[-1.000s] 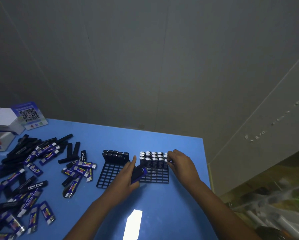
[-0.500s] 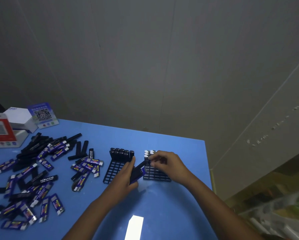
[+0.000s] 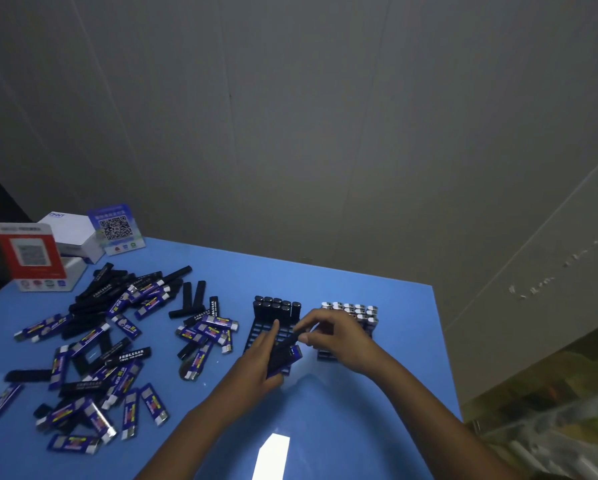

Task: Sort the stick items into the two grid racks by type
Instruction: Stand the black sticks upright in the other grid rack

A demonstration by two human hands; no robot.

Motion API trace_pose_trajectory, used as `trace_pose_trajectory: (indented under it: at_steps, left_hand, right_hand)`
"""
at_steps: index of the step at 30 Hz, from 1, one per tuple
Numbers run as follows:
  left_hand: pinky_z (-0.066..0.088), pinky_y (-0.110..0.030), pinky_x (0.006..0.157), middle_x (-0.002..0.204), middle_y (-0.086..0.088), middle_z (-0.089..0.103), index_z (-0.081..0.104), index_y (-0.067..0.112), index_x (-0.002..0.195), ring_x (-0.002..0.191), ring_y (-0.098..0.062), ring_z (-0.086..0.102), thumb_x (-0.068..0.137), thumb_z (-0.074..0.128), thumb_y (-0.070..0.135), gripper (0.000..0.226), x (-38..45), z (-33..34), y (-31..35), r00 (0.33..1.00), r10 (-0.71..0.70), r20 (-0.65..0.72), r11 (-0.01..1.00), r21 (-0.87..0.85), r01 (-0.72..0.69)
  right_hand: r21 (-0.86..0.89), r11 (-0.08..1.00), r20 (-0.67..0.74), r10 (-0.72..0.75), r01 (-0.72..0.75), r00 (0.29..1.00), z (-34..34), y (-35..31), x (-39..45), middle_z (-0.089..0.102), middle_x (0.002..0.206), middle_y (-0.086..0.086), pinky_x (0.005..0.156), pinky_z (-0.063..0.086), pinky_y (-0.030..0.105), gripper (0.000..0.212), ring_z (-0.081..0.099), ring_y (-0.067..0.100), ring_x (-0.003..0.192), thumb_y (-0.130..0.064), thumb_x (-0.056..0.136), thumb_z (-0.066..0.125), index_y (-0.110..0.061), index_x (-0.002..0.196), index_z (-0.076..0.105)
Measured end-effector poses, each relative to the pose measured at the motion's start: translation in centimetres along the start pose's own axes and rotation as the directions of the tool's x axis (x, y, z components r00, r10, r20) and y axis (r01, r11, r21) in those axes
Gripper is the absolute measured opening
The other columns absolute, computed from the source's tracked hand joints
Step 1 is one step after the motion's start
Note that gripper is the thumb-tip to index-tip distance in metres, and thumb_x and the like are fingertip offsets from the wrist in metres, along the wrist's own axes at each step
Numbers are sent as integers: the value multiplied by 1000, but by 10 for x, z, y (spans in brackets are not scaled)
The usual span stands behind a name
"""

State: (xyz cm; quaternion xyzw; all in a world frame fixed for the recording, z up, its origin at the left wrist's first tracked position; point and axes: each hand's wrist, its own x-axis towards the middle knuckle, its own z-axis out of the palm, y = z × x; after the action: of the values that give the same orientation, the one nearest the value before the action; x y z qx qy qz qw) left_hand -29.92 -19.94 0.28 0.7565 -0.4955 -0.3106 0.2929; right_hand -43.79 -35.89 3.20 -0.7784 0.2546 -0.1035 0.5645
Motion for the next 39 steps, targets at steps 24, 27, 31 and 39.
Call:
trace_pose_trajectory:
  at_steps: [24, 27, 31, 39]
  left_hand:
    - [45, -25, 93, 113, 6, 44, 2, 25, 156, 101, -8, 51, 93, 59, 13, 86, 32, -69, -70, 987, 85, 135, 996, -2, -86]
    - [45, -23, 91, 114, 6, 43, 0, 27, 155, 101, -9, 52, 94, 58, 13, 86, 35, -72, -67, 988, 91, 128, 996, -2, -91]
    - [44, -19, 87, 113, 6, 43, 0, 28, 156, 98, -6, 51, 93, 59, 12, 87, 39, -73, -65, 987, 100, 126, 995, -3, -101]
    - [47, -22, 87, 112, 8, 43, 0, 26, 156, 97, -6, 52, 93, 61, 15, 88, 49, -75, -65, 989, 96, 117, 995, 12, -98]
  right_hand:
    - [311, 931, -226, 270, -193, 936, 42, 1, 25, 64, 97, 13, 101, 48, 58, 53, 74, 31, 93, -3, 91, 66, -31, 134, 54]
    - [265, 945, -214, 253, -193, 944, 41, -5, 26, 59, 102, 23, 101, 44, 65, 68, 74, 29, 92, 0, 92, 63, -45, 140, 45]
    - [224, 962, -195, 200, -155, 960, 40, -9, 29, 55, 97, 17, 94, 43, 74, 69, 75, 30, 91, 2, 90, 61, -48, 136, 48]
    - [27, 992, -275, 125, -122, 953, 40, -6, 36, 63, 93, 10, 69, 55, 53, 34, 63, 15, 71, -17, 91, 67, -40, 115, 58]
